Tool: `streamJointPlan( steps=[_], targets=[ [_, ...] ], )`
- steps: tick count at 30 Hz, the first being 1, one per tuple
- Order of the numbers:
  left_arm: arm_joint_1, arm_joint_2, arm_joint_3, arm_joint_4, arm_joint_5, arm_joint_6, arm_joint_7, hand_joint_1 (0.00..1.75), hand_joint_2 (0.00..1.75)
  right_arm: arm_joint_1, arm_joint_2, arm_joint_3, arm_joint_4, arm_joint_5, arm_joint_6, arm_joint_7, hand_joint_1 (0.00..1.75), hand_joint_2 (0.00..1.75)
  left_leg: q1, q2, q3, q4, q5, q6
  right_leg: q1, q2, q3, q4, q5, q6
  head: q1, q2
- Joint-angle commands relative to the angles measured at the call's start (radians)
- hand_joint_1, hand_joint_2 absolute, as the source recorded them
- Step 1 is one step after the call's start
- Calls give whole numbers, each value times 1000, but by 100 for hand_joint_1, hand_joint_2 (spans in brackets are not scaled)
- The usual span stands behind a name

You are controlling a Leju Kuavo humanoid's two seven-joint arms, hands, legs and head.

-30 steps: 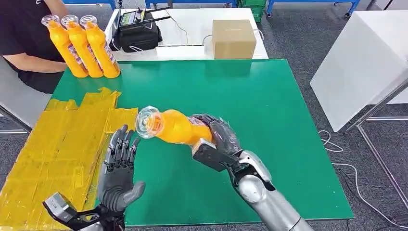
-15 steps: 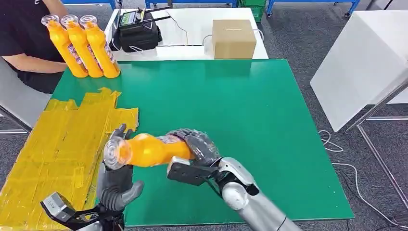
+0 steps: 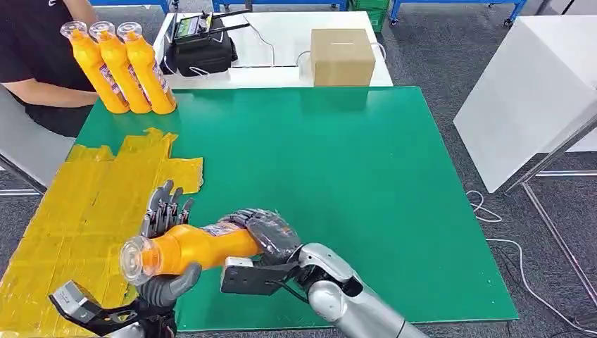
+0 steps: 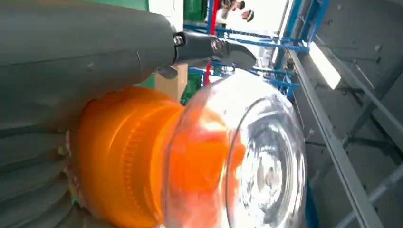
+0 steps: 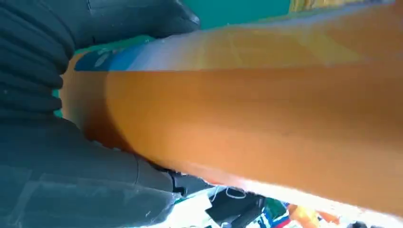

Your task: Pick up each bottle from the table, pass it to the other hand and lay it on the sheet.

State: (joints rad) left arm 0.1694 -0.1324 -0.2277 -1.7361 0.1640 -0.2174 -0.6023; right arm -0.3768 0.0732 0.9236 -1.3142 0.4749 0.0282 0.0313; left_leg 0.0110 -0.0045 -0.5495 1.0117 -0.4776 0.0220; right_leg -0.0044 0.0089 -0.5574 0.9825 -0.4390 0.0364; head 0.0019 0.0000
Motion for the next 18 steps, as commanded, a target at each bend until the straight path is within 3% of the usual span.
streamJointPlan(
  steps=[1,6,7,8,18],
  targets=[
    [-14,2,51,32,25,13,8,0,175,-56,-8,119,113,-7,18,-6,175,175,0,2,3,-2,0,0,0,1,2,-2,0,-1,0,0],
    [-14,0,52,33,32,13,6,0,175,-56,-7,122,121,-11,20,-6,175,175,0,0,3,-2,0,0,0,-1,2,-1,0,-1,0,0],
    [-13,-4,55,32,38,15,5,45,175,-53,-7,122,125,-12,20,-6,175,175,0,1,2,-1,0,0,0,0,2,-1,0,-1,0,0],
    [-13,-4,55,32,38,15,5,175,175,-53,-7,122,125,-12,20,-6,175,175,0,1,2,-1,0,0,0,0,1,-1,0,0,0,0],
    [-14,-3,49,33,54,4,1,175,175,-45,-11,126,145,-16,18,-6,175,175,0,0,5,-3,0,-1,1,-2,4,-3,0,-1,0,0]
  ],
)
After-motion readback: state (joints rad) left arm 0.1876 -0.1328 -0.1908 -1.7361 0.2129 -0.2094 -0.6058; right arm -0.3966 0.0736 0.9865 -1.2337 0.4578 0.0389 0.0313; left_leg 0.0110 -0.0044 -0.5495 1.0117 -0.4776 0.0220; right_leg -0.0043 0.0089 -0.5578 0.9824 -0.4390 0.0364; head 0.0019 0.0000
